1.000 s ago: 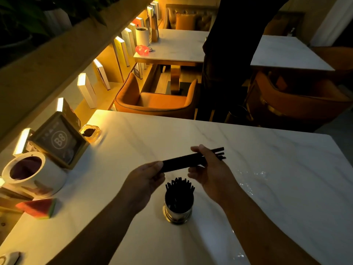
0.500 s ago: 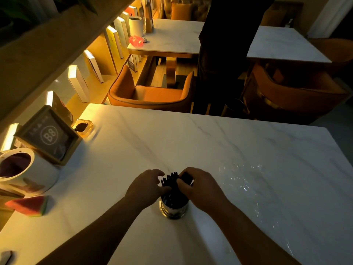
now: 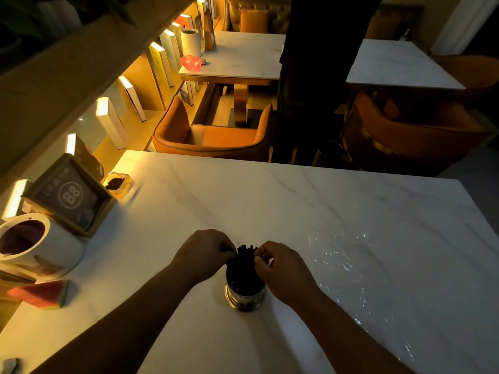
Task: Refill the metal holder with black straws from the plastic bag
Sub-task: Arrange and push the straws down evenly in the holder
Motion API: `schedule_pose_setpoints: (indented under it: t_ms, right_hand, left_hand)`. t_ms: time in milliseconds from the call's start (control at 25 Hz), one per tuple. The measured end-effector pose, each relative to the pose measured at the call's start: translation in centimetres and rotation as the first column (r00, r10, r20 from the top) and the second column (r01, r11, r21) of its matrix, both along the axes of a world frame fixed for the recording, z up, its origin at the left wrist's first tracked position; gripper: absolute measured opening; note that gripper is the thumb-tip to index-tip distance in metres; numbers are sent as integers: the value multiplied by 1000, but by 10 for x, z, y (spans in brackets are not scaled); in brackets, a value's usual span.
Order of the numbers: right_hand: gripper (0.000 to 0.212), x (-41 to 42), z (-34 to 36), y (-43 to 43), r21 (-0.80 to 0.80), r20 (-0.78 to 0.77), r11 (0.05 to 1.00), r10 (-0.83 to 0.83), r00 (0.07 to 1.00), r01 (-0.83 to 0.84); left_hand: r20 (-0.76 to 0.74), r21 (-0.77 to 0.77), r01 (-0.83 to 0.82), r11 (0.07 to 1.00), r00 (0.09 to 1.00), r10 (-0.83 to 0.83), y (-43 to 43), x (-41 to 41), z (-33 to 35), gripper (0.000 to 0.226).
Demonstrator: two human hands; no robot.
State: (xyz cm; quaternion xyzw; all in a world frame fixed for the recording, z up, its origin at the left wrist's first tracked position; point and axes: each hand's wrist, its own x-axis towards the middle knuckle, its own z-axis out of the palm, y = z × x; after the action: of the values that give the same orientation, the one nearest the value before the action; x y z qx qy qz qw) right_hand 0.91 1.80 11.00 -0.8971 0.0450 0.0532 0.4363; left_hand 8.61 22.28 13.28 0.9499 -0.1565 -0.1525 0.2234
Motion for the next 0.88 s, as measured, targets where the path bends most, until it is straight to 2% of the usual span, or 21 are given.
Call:
schedule_pose_setpoints:
  t_ms: [160,240,280,320,400,440,480,520,560,600,640,680,760,800,840,880]
  right_hand:
    - [11,5,9,0,-17,0,1000,10,1000,-10]
    - [9,8,12,0,-1,-9,1000,-12,1000,12]
    - [11,9,15,0,19,-18,999,-39,999,39]
    - [13,10,16,0,44,-26,997,-67,997,68]
    - [13,13,22,2,126,-90,989,-66,994,77]
    - [12,13,27,6,212,-150,976,-17,989,49]
    - [19,14,32,10,365,-224,931,55,973,32]
    - [36,15,37,14,560,-297,825,113,948,77]
    - [48,17,43,18,737,-358,648,138,923,189]
    - [51,19,50,20,828,-383,485,121,916,282]
    - [43,23,56,20,863,-378,387,67,924,325]
    - [31,26,61,19,856,-351,400,-12,936,326]
    - [26,30,68,9,741,-238,603,-177,955,297]
    - [29,30,70,3,660,-159,697,-236,959,281]
    - [29,30,70,-5,583,-80,771,-260,962,256]
    - [29,28,70,-10,507,-23,831,-250,968,227]
  left_hand:
    - [-35,-113,-72,991,997,69,24,11,55,7]
    - [-55,-262,-167,951,986,158,48,14,81,8]
    - [-74,-367,-234,900,972,222,61,13,90,9]
    - [-115,-492,-315,812,948,298,71,11,95,11]
    - [-313,-702,-500,508,856,411,82,3,91,14]
    - [-451,-737,-590,330,793,411,82,-1,84,14]
    - [-577,-726,-665,178,729,370,77,-6,75,17]
    - [-673,-687,-722,76,673,308,69,-12,65,22]
    - [-737,-644,-764,27,630,245,60,-19,54,27]
    - [-777,-607,-794,21,599,195,50,-26,45,31]
    - [-798,-585,-811,35,582,154,41,-33,36,34]
    - [-808,-574,-817,61,577,118,36,-39,27,38]
    - [-800,-573,-802,170,592,95,29,-45,13,39]
    - [-757,-582,-757,298,638,141,28,-44,9,36]
    - [-656,-560,-670,487,718,234,27,-39,4,33]
    - [-485,-471,-553,688,813,322,25,-34,0,30]
